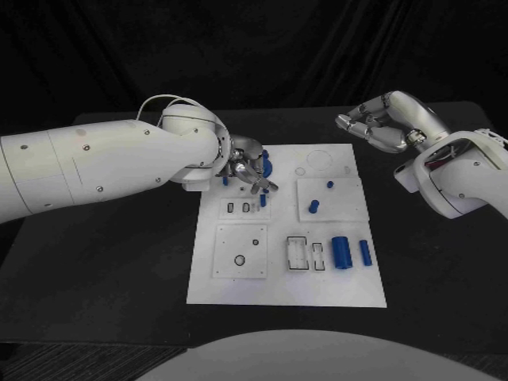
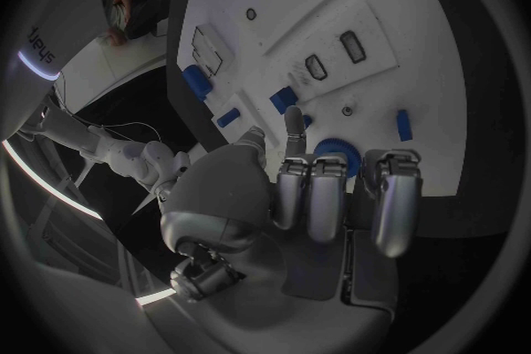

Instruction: Assemble the parts on the task board

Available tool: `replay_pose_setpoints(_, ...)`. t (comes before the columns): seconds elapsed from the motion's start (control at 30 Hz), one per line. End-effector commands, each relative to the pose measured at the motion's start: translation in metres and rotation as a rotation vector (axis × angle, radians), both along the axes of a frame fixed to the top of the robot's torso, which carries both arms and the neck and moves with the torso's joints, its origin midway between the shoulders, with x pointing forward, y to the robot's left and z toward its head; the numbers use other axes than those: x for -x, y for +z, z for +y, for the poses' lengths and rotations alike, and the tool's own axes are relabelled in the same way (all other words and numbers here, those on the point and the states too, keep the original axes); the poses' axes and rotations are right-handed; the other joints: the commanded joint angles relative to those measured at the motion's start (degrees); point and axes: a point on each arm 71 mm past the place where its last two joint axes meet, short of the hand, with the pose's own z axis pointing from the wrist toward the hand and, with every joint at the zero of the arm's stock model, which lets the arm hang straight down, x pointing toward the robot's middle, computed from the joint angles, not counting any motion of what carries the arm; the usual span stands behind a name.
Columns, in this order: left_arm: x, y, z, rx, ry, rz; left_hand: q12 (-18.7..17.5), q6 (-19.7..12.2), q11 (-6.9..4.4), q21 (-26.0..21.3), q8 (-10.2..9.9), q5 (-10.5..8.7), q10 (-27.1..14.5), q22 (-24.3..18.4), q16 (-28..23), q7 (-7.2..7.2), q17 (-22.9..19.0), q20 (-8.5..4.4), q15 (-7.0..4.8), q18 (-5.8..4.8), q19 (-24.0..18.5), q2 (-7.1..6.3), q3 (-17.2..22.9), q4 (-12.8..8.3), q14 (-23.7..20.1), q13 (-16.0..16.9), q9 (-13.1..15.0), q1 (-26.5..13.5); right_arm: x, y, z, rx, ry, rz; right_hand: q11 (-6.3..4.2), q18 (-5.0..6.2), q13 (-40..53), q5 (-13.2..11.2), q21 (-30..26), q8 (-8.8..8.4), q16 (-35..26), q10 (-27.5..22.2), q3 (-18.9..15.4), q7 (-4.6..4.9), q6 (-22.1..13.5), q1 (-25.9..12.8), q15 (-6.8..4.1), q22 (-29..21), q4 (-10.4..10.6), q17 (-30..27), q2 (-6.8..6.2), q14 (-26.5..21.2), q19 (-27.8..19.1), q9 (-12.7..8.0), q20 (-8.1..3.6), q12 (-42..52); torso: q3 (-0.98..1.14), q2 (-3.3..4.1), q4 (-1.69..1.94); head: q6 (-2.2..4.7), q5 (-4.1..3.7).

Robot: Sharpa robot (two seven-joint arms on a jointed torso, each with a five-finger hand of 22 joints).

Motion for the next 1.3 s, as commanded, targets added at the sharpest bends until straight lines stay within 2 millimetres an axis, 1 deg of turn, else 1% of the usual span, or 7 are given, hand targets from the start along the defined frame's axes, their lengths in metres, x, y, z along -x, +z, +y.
replay_pose_setpoints(0.03, 0.001, -0.002, -0.001, -0.011, -0.015, 0.012, 0.15, 0.79, -0.09, -0.38, -1.19, 0.04, 5.87, 13.07, 0.15, 0.15, 15.09, -0.21, -0.25, 0.62, 3.58, 0.06, 0.47, -0.29, 6.06, 15.06, -0.71, -0.54, 0.000, -0.001, 0.000, 0.003, -0.004, -0.001, -0.12, -0.39, 2.61, 0.40, 0.12, -0.30, 0.34, 1.75, -0.33, -0.09, 0.35, 0.59, -0.41, 0.05, 0.13, 0.00, -0.20, 2.27, 0.30, 0.10, 0.05, 0.07, 0.00, -0.05, -0.01, 0.00, -0.06)
replay_pose_setpoints(0.17, 0.001, -0.003, -0.001, -0.012, -0.014, 0.014, 0.15, 1.57, -0.10, -0.44, -2.28, 0.41, 5.87, 13.06, 0.15, 0.11, 15.09, -0.19, -0.25, 0.64, 3.55, -0.03, 0.74, -0.65, 6.06, 15.06, -1.34, -0.32, 0.000, -0.001, 0.000, 0.003, -0.003, -0.001, -0.12, -0.39, 2.61, 0.40, 0.12, -0.30, 0.34, 1.75, -0.33, -0.09, 0.35, 0.59, -0.41, 0.05, 0.13, 0.00, -0.20, 2.27, 0.30, 0.10, 0.05, 0.07, 0.01, -0.02, -0.06, 0.00, -0.01)
replay_pose_setpoints(0.3, 0.000, -0.004, -0.001, -0.014, -0.013, 0.017, 0.15, 2.07, -0.02, -0.88, -4.12, 0.67, 5.87, 12.79, 0.15, 0.26, 15.09, -0.15, -0.19, 0.77, 3.20, -0.14, 1.08, -1.03, 6.06, 15.06, -2.42, -0.21, 0.000, -0.001, 0.000, 0.003, -0.003, -0.001, -0.12, -0.40, 2.63, 0.44, 0.21, -0.31, 0.48, 1.75, -0.32, -0.09, 0.36, 0.64, -0.41, 0.13, 0.13, 0.13, -0.17, 2.26, 0.30, 0.10, 0.05, 0.09, -0.03, -0.02, -0.02, 0.00, 0.03)
replay_pose_setpoints(0.43, 0.000, -0.005, 0.000, -0.013, -0.011, 0.018, 0.15, 2.33, 0.06, -1.24, -5.08, 0.78, 5.87, 12.57, 0.15, 0.35, 15.09, -0.09, -0.12, 0.88, 2.90, -0.20, 1.29, -1.27, 6.06, 15.06, -2.99, -0.11, 0.000, -0.001, 0.000, 0.003, -0.003, 0.000, -0.12, -0.40, 2.63, 0.44, 0.21, -0.31, 0.48, 1.75, -0.32, -0.09, 0.36, 0.64, -0.41, 0.13, 0.13, 0.13, -0.17, 2.26, 0.30, 0.10, 0.05, 0.09, -0.05, -0.01, -0.04, 0.00, -0.01)
replay_pose_setpoints(0.6, 0.000, -0.007, 0.001, -0.014, -0.009, 0.021, 0.15, 2.42, 0.09, -1.36, -5.42, 0.85, 5.87, 12.50, 0.15, 0.38, 15.09, -0.07, -0.09, 0.92, 2.80, -0.19, 1.39, -1.37, 6.06, 15.06, -3.19, -0.06, 0.000, -0.001, 0.000, 0.004, -0.002, 0.001, -0.12, -0.40, 2.63, 0.44, 0.21, -0.31, 0.48, 1.75, -0.32, -0.09, 0.36, 0.64, -0.41, 0.13, 0.13, 0.13, -0.17, 2.26, 0.30, 0.10, 0.05, 0.09, 0.01, 0.00, -0.03, 0.00, 0.04)
replay_pose_setpoints(0.93, 0.002, -0.011, 0.001, -0.019, -0.010, 0.034, 0.15, 2.51, 0.12, -1.43, -5.73, 0.93, 5.87, 12.46, 0.15, 0.41, 15.09, -0.05, -0.07, 0.94, 2.75, -0.19, 1.49, -1.47, 6.06, 15.06, -3.37, -0.01, 0.000, -0.002, 0.001, 0.004, -0.001, 0.002, -0.12, -0.47, 2.36, 0.48, 0.63, -0.32, 0.80, 1.65, -0.32, -0.09, 0.39, 0.70, -0.42, 0.38, 0.12, 0.48, -0.14, 2.27, 0.36, 0.10, 0.04, -0.14, 0.01, 0.04, -0.01, 0.00, 0.06)
replay_pose_setpoints(1.3, 0.003, -0.016, 0.000, -0.023, -0.013, 0.047, 0.15, 2.99, 0.20, -1.69, -6.87, 1.33, 5.87, 12.34, 0.15, 0.47, 15.09, 0.05, 0.02, 1.01, 2.56, -0.11, 2.03, -1.99, 6.06, 15.06, -4.03, 0.33, 0.000, -0.002, 0.000, 0.004, -0.002, 0.001, -0.13, -0.47, 2.33, 0.53, 0.69, -0.33, 0.94, 1.63, -0.33, -0.10, 0.42, 0.80, -0.42, 0.48, 0.08, 0.57, -0.16, 2.25, 0.35, 0.10, 0.04, -0.17, 0.05, -0.06, 0.01, 0.00, -0.03)
